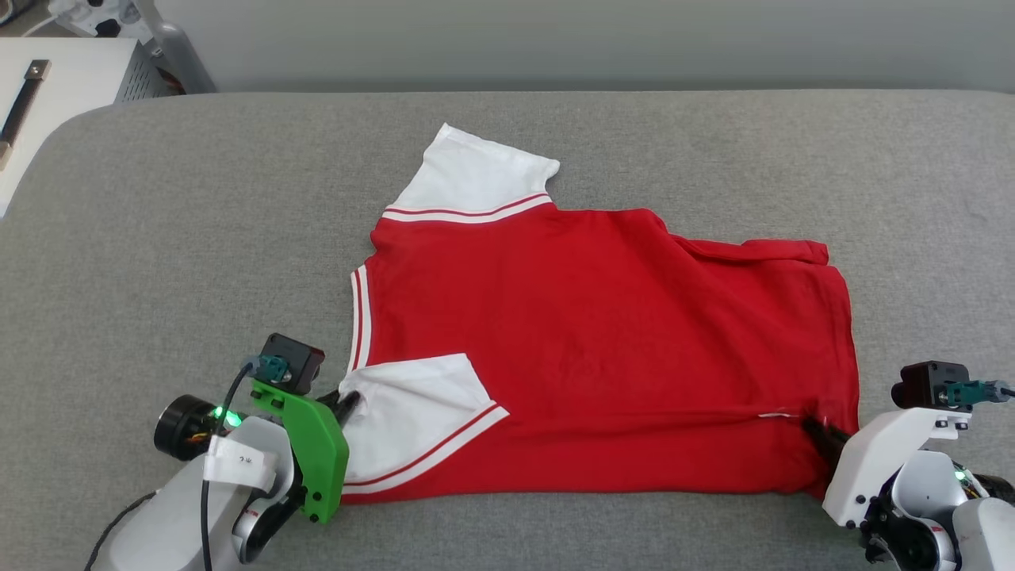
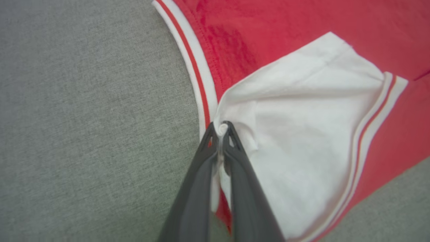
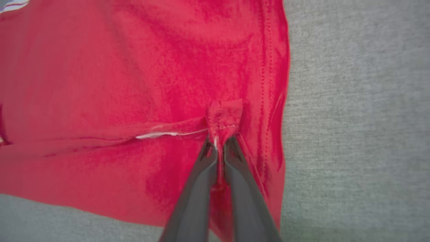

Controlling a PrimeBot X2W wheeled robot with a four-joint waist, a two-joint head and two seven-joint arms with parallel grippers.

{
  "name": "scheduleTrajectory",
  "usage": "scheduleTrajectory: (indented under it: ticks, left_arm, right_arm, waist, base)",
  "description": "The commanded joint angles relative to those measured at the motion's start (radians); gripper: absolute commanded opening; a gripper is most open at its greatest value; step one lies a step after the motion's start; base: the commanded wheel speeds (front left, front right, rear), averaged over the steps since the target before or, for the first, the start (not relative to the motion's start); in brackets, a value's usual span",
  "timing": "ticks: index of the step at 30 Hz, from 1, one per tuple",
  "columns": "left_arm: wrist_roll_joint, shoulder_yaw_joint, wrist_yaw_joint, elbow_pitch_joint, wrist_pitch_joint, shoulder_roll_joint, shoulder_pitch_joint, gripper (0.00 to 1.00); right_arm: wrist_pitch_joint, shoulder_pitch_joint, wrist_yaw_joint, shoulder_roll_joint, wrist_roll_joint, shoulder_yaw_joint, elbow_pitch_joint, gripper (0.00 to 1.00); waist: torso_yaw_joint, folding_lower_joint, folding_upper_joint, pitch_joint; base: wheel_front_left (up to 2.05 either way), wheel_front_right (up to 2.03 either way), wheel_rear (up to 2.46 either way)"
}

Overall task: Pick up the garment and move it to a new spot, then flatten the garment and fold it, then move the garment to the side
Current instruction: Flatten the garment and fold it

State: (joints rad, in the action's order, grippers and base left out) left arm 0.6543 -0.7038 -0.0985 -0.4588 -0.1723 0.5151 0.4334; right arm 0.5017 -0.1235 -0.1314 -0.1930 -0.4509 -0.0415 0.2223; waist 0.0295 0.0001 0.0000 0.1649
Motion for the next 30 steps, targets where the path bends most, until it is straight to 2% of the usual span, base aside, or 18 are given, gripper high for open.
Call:
scheduleTrajectory:
  ticks: [1,5,11,16,22,30]
  left_arm:
    - [0.005,0.003,0.0,-0.022,0.013,-0.015,0.02,1.0]
    - [0.021,0.019,0.012,-0.069,0.062,-0.046,0.014,1.0]
    - [0.066,0.066,0.041,-0.065,0.152,-0.086,-0.019,1.0]
    - [0.125,0.095,0.081,-0.009,0.125,-0.088,-0.088,1.0]
    - [0.204,0.14,0.18,0.129,0.068,-0.067,-0.224,1.0]
    - [0.205,0.122,0.332,0.305,-0.072,0.004,-0.345,1.0]
  right_arm:
    - [-0.016,-0.011,0.001,0.007,0.009,0.011,0.004,1.0]
    - [-0.032,-0.005,0.001,0.024,-0.021,0.003,0.013,1.0]
    - [-0.055,0.034,0.001,-0.01,0.027,0.021,-0.029,1.0]
    - [-0.05,0.087,0.001,-0.028,0.038,0.03,-0.116,1.0]
    - [0.026,0.162,0.001,-0.035,0.047,0.015,-0.226,1.0]
    - [0.121,0.222,0.001,-0.012,0.088,-0.019,-0.323,1.0]
  waist:
    - [-0.004,-0.0001,0.0,-0.018]
    - [-0.007,-0.0001,0.0,-0.06]
    - [-0.001,-0.0001,0.0,-0.131]
    - [0.002,-0.0001,0.0,-0.169]
    - [-0.003,-0.0001,0.0,-0.18]
    - [-0.015,-0.0001,0.0,-0.151]
  base:
    - [0.0,0.0,0.0]
    - [0.0,0.0,0.0]
    - [0.0,0.0,0.0]
    - [0.0,0.0,0.0]
    - [0.0,0.0,0.0]
    - [0.0,0.0,0.0]
